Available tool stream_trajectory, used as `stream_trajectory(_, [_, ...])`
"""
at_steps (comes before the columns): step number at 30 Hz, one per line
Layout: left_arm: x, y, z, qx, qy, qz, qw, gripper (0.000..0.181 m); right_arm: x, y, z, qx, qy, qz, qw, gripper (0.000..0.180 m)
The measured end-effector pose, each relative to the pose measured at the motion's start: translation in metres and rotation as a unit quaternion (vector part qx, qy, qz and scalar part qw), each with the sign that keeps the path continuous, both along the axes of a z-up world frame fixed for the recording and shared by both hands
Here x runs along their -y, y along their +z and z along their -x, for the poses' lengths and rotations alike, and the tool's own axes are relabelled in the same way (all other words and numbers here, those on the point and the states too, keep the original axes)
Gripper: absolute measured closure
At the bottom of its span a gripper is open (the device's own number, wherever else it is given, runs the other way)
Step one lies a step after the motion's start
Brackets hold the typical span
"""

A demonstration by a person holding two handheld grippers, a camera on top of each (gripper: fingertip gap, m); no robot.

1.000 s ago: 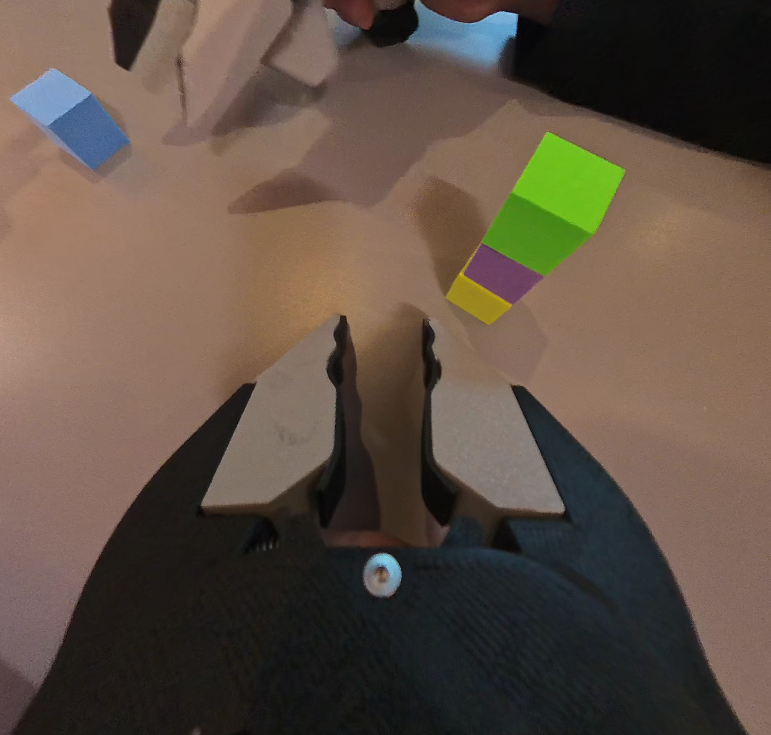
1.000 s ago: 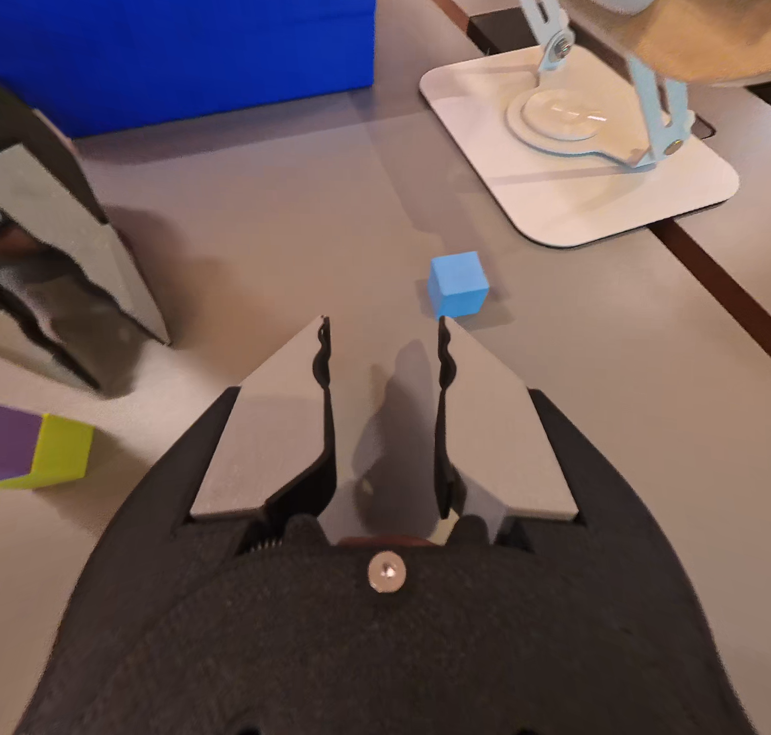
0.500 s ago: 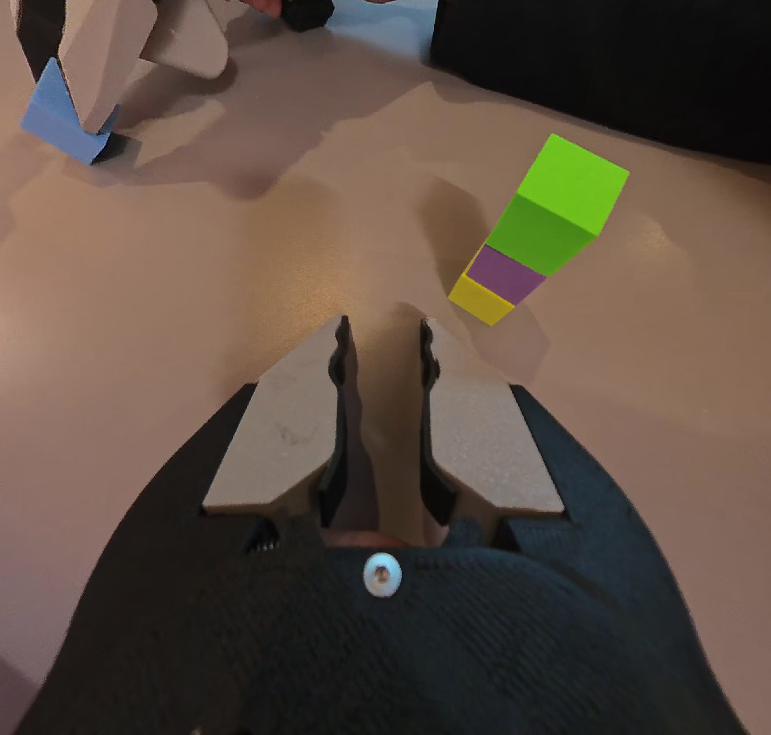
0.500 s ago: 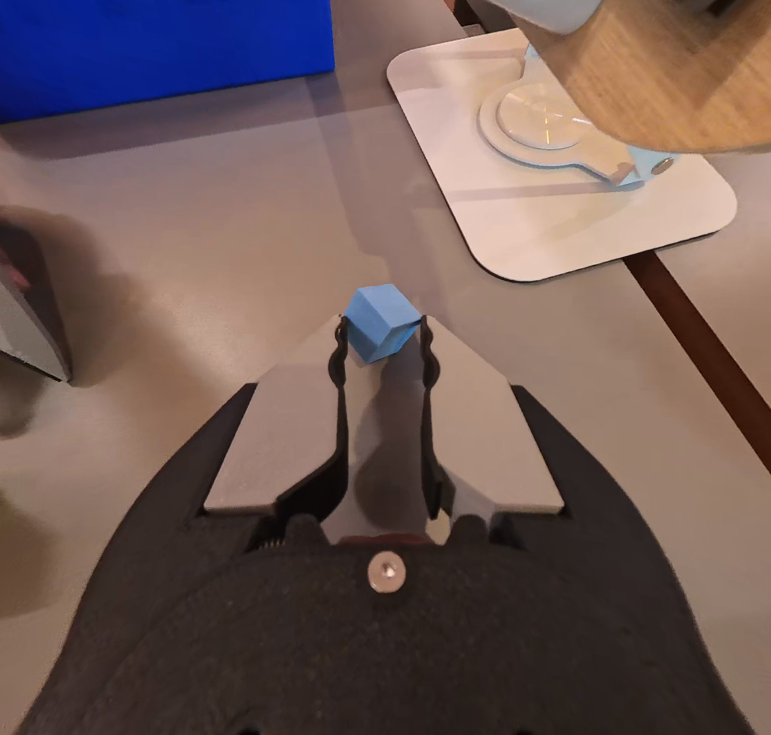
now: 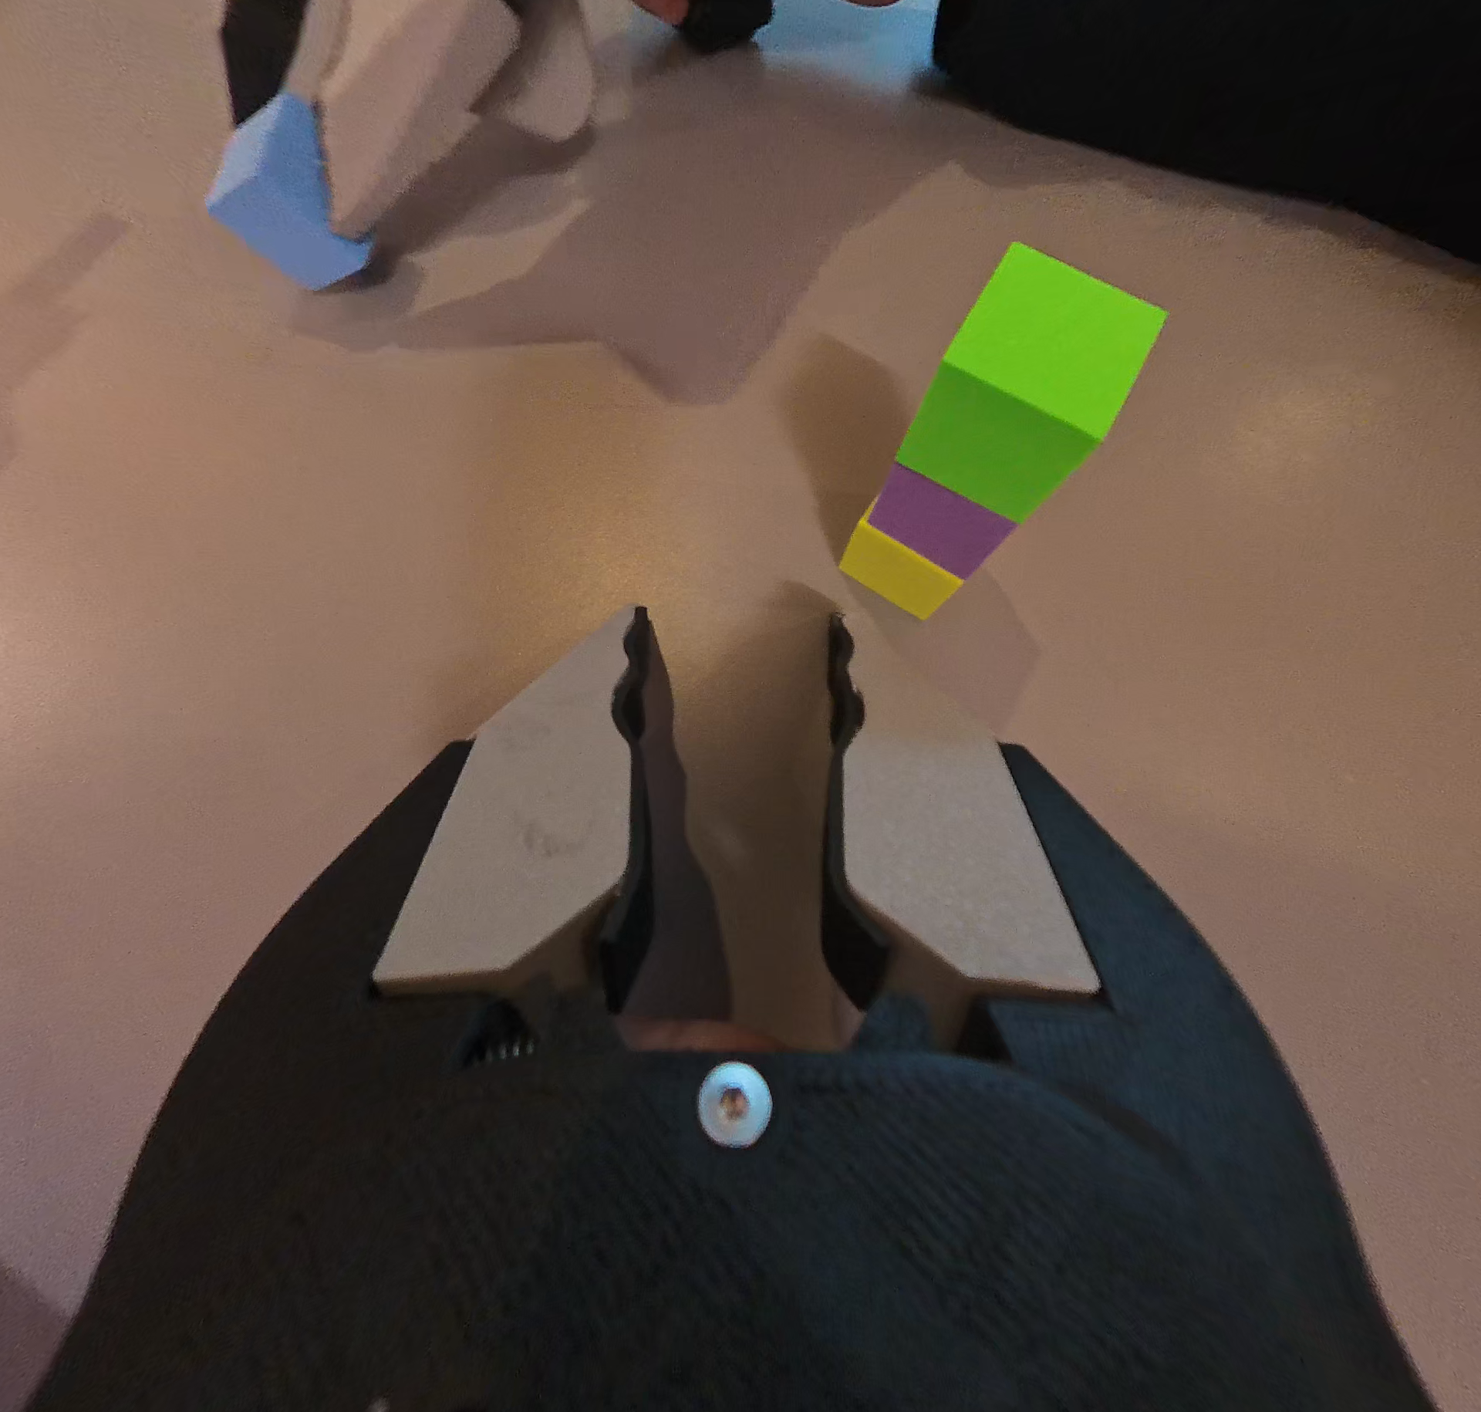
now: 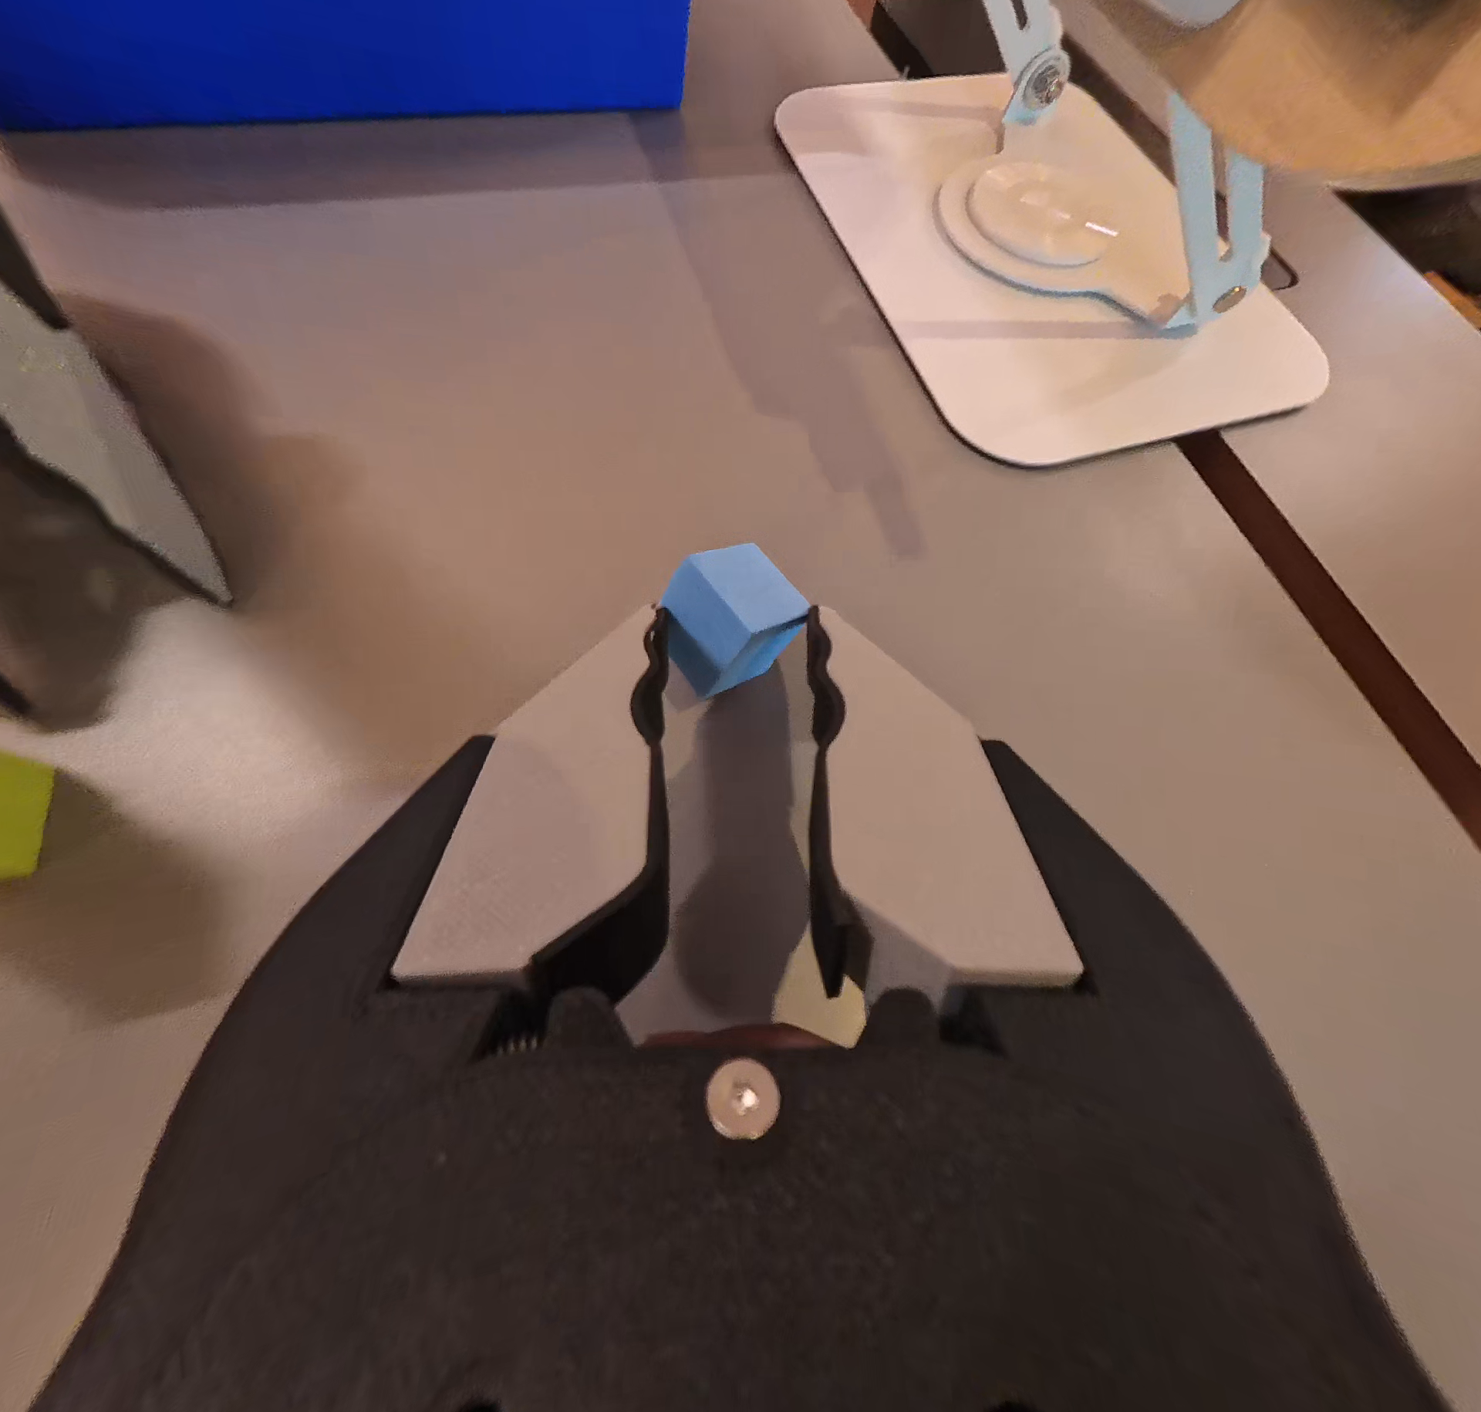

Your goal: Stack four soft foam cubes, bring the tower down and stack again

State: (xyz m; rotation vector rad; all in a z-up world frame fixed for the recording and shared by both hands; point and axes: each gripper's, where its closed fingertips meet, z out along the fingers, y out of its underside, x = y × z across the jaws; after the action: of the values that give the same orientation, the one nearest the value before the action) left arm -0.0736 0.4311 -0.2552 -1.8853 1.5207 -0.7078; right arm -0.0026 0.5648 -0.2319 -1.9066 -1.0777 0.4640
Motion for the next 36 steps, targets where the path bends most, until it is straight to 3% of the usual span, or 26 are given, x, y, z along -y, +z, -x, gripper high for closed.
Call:
stream_trajectory(9, [0.001,0.0,0.0,-0.004,-0.002,-0.009,1.0,0.136,0.049,-0.007,-0.037,0.07,-0.052,-0.024,0.996,0.152])
stream_trajectory(13, [0.001,0.0,0.0,-0.004,-0.002,-0.009,1.0,0.136,0.076,-0.008,-0.03,0.075,-0.014,-0.019,0.997,0.155])
stream_trajectory(21, [0.001,0.0,0.001,-0.004,0.0,-0.009,1.0,0.136,0.079,-0.018,-0.029,0.085,-0.005,-0.01,0.996,0.15])
stream_trajectory(31, [0.001,-0.001,0.001,-0.004,0.0,-0.008,1.0,0.136,0.072,-0.003,-0.031,0.036,0.007,-0.028,0.999,0.145])
stream_trajectory(36, [0.001,-0.001,0.001,-0.003,0.0,-0.008,1.0,0.136,0.082,-0.006,-0.027,0.031,0.034,0.001,0.999,0.154])
